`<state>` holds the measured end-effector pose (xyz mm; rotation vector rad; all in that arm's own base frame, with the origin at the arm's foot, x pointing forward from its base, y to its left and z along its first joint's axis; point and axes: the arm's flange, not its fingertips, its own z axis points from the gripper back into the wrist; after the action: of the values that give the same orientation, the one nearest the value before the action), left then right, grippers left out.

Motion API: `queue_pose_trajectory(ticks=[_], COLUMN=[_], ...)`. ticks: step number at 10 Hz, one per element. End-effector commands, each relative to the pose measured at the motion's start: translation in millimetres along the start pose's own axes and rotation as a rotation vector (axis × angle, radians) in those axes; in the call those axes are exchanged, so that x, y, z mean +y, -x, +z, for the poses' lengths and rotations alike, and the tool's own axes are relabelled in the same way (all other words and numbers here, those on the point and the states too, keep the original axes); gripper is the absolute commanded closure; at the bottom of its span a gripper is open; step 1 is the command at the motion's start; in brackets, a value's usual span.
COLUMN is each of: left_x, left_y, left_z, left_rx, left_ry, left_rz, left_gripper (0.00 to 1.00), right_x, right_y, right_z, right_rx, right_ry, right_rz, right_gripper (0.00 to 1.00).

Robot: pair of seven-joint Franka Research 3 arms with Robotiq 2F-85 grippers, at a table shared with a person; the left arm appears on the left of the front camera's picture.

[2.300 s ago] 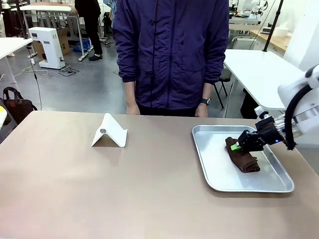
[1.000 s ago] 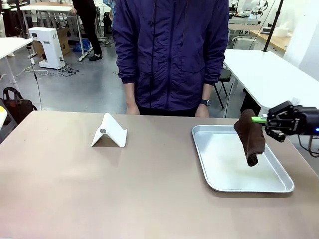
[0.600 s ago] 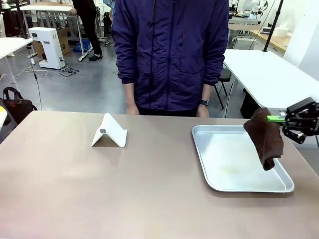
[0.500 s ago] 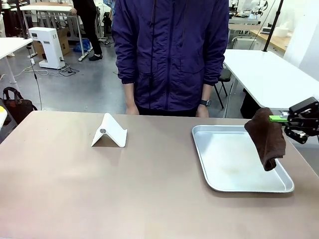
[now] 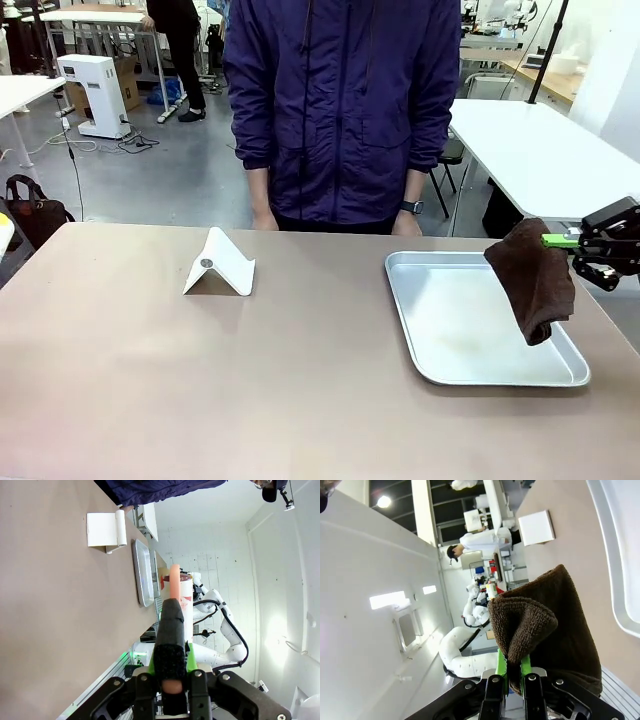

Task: Clean the surface of the table.
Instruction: Clean the area not pointed to by the person, then return the Lint Roller and towel to their original positions.

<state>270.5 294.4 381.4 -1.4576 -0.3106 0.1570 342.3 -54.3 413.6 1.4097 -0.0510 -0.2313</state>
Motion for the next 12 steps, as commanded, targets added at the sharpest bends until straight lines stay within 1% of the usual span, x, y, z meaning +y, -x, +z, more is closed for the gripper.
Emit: queue_pose_trajectory(ticks=[1,11,12], left_x=[-5.1,-5.1,0.0], left_y=[1.0,1.0,0.0], left_z=[-2.2,-2.2,0.0], left_rx=[-0.001,-0.001,0.0], left_ry=[-0.001,-0.001,0.0], left_rz=[0.01,0.01,0.0], left_gripper=[0.78,0.78,0.78], right_x=[2.2,2.2,0.0], right_y=[-0.2,-0.2,0.0], right_z=[0.5,0.5,0.0], right_rx=[-0.005,-0.005,0.0], right_ry=[-0.007,-0.007,0.0], right_rz=[0.003,0.003,0.0], right_gripper=[0.88,0.88,0.88])
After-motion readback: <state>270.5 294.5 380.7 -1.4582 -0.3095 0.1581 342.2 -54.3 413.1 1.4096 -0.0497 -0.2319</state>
